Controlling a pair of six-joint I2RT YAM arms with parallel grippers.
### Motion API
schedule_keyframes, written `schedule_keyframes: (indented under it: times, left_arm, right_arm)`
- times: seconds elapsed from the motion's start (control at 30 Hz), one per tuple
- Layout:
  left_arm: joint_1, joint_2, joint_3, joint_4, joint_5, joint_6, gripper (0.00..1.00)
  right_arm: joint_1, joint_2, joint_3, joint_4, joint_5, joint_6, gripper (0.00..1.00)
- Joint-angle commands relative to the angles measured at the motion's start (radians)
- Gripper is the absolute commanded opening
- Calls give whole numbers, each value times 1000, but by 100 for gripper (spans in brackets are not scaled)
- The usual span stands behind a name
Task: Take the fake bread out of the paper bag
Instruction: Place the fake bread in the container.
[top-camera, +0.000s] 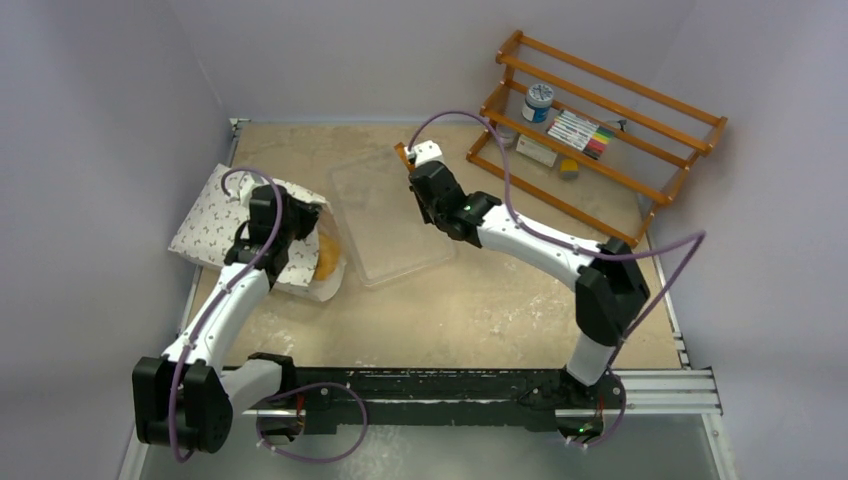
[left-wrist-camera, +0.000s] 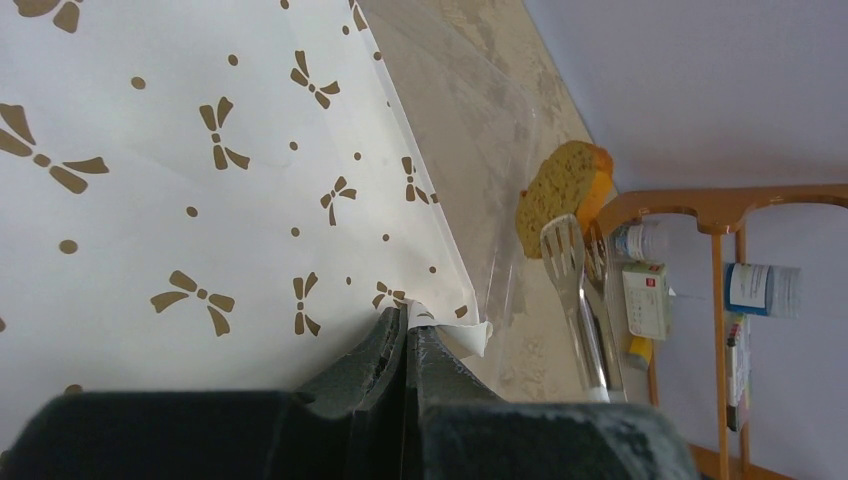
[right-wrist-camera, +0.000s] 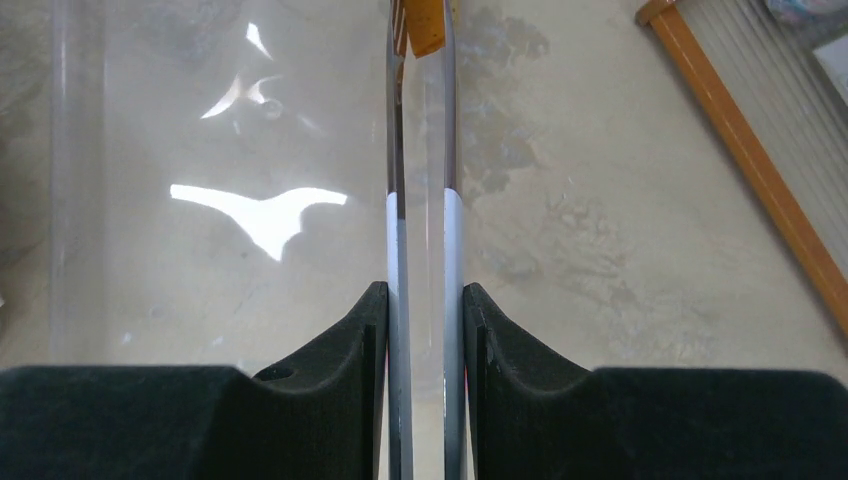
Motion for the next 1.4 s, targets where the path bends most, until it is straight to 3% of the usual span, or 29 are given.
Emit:
schedule_keyframes:
  times: [0.0, 0.27, 0.53, 0.9, 1.37]
  left_arm:
    - [11, -35, 35, 39, 6, 9, 0]
    - [14, -42, 27, 47, 15, 5, 0]
    - [14, -37, 10, 70, 21, -6, 0]
    - [14, -43, -1, 82, 20, -27, 0]
    - [14, -56, 5, 58, 7, -25, 0]
  right_arm:
    - [-5, 79, 113, 142, 51, -100, 0]
    - [-3, 156, 158, 150, 62, -110, 1]
    - [0, 157, 139, 142, 31, -84, 24]
    - [2, 148, 98, 124, -44, -36, 40]
    - [2, 95, 34, 143, -57, -16, 41]
